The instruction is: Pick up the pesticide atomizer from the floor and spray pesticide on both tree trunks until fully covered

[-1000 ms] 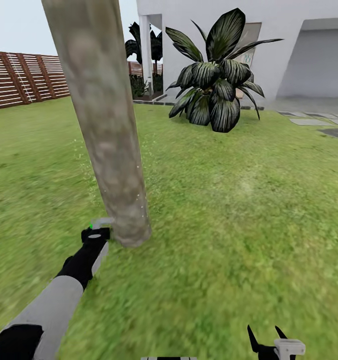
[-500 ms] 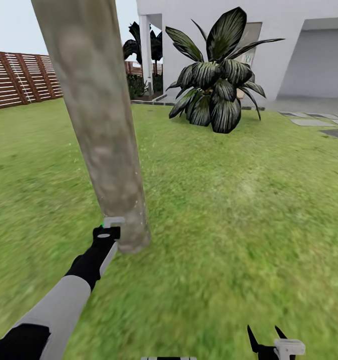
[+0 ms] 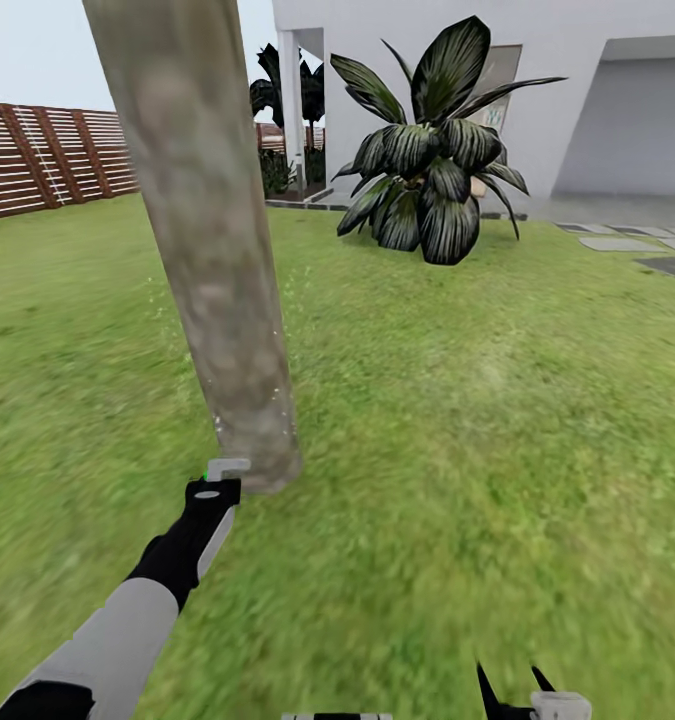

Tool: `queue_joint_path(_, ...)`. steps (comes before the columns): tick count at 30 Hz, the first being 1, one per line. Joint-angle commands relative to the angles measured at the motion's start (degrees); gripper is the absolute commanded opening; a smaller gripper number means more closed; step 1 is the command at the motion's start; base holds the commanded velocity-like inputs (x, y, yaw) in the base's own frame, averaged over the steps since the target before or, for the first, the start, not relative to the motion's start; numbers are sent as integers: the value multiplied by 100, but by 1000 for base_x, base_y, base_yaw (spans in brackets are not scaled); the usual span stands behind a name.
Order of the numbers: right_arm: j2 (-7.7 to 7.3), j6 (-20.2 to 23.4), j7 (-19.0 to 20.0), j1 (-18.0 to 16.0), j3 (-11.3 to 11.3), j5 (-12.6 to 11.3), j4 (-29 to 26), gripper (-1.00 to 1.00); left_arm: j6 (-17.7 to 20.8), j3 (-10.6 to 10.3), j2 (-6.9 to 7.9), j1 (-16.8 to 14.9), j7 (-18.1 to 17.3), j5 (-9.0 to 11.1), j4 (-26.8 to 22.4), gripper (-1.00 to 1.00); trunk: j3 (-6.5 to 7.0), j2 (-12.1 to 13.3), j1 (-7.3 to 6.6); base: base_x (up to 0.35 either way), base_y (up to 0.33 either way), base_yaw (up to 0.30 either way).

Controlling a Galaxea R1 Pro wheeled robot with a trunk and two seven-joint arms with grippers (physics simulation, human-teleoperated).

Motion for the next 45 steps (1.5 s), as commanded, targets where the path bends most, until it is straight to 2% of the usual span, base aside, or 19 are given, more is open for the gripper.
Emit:
queue_joint_path(1,0,0,2,0,0,0,0,100,1,-2,-4,33,0,-4,-33,-100,0,0,0,-309,0,0)
queue_joint_path(3,0,-8,9,0,0,0,0,100,-5,-14,-19,98,-3,-5,-96,-100,0,0,0,-113,0,0)
queue_joint_path(4,0,-13,11,0,0,0,0,100,-7,-31,-43,480,-19,-6,-175,-100,0,0,0,-23,0,0)
queue_joint_path(7,0,-10,6,0,0,-4,0,100,-2,-56,-159,447,-230,-16,-165,-100,0,0,0,-5,0,0)
queue_joint_path(8,4,-9,4,0,0,-8,0,100,5,-58,-164,411,-727,-17,-160,-100,0,0,0,0,0,0)
queue_joint_path(9,2,-11,4,0,-4,-8,-2,100,8,-54,-147,402,-1006,-17,-149,-100,0,0,0,0,0,0)
queue_joint_path(12,-8,-21,11,0,-6,-6,-12,100,118,-56,-127,391,-1220,-22,-156,-100,0,0,0,0,0,0)
queue_joint_path(14,-13,-12,20,0,-2,-7,-6,100,574,-51,-125,384,-1258,-18,-211,-100,0,0,0,0,0,0)
queue_joint_path(17,-9,-13,21,0,0,-9,-1,100,713,-46,-99,369,-1278,-11,-236,-100,0,0,0,0,0,0)
queue_joint_path(19,-9,-17,14,0,-6,-9,-7,100,812,-47,-96,157,-1289,-19,-231,-100,0,0,0,0,0,0)
queue_joint_path(20,-9,-17,13,0,-7,-9,-8,100,1044,-51,-111,61,-1291,-33,-233,-100,0,0,0,0,0,0)
queue_joint_path(22,-9,-17,8,0,-8,-9,-9,100,1255,-57,-114,1,-1292,-52,-299,-100,0,0,0,0,0,0)
queue_joint_path(25,-9,-18,4,0,-9,-9,-9,100,1343,-45,-94,-27,-1292,-69,-534,-100,0,0,0,-101,0,0)
queue_joint_path(30,-9,-18,4,0,-7,-9,-9,100,1362,-42,-151,-105,-1284,-30,-789,-100,0,0,0,-182,0,0)
queue_joint_path(33,-9,-18,4,0,-8,-9,-9,100,1680,-38,-164,-322,-1268,-18,-1063,-100,0,0,0,-12,0,0)
queue_joint_path(36,-9,-18,4,0,-6,-9,-9,100,1809,-9,-50,-459,-1270,-31,-1191,-100,0,0,0,0,0,0)
queue_joint_path(38,-9,-18,4,0,-3,-9,-9,100,1992,-6,170,-480,-1275,0,-1342,-100,0,0,0,0,0,0)
queue_joint_path(42,-9,-18,4,0,-6,-9,-9,100,2046,-42,143,-492,-1269,12,-1407,-100,0,0,0,-178,0,0)
queue_joint_path(45,-9,-18,4,0,-8,-9,-9,100,2050,-55,-50,-536,-1266,-6,-1420,-100,0,0,0,-215,0,0)
